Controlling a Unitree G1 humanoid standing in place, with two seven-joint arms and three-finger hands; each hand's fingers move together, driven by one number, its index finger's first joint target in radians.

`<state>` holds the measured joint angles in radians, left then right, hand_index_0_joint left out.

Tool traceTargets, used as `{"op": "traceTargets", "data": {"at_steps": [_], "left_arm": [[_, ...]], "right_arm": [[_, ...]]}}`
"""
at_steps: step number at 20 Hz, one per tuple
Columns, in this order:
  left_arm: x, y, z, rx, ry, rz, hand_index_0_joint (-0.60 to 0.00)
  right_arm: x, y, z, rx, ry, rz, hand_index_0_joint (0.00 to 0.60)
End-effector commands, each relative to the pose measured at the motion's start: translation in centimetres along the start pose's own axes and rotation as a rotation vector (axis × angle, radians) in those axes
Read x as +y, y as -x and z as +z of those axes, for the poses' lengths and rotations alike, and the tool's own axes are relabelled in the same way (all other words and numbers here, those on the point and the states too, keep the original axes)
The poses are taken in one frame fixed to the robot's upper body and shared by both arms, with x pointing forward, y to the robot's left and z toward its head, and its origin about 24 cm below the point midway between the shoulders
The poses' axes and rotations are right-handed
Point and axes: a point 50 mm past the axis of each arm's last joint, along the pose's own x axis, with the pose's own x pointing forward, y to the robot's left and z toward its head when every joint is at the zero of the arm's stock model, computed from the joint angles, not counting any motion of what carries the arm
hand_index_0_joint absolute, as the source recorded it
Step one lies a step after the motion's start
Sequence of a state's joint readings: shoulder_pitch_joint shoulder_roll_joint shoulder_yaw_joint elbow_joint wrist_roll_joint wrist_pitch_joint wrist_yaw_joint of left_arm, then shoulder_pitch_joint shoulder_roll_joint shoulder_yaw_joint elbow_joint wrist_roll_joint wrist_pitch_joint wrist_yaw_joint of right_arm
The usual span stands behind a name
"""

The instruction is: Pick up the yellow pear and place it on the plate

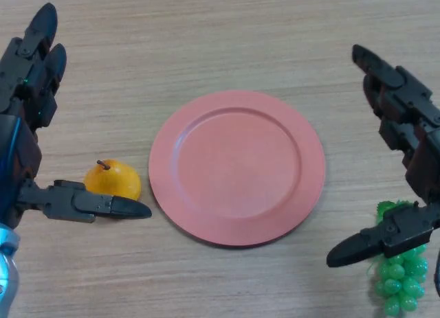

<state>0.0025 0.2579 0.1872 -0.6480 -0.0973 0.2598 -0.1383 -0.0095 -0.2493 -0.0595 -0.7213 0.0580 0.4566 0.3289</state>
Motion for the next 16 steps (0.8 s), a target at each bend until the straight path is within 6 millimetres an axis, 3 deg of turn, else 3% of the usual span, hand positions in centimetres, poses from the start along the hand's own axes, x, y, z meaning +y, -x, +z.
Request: {"op": "traceTargets", "data": {"at_steps": [1, 6, 10, 13, 16], "left_arm": [[0.8, -0.2, 3.3, -0.207, -0.051, 0.02, 0.0], [0.5, -0.4, 3.9, -0.218, -0.052, 0.013, 0.0], [0.8, -0.3, 3.1, -0.215, -0.034, 0.01, 0.0], [2.6, -0.5, 1.5, -0.19, -0.06, 0.018, 0.0], [2.3, -0.7, -1.3, -0.131, -0.088, -0.017, 0.0]], "right_arm": [[-0.9, 0.2, 3.0, -0.194, 0.051, -0.043, 0.0], [-1.2, 0.3, 3.1, -0.195, 0.037, -0.051, 0.0], [-1.3, 0.3, 2.9, -0.195, 0.034, -0.064, 0.0], [-1.2, 0.1, 2.6, -0.191, 0.032, -0.059, 0.0], [-1.0, -0.1, 2.3, -0.191, 0.032, -0.057, 0.0]]}}
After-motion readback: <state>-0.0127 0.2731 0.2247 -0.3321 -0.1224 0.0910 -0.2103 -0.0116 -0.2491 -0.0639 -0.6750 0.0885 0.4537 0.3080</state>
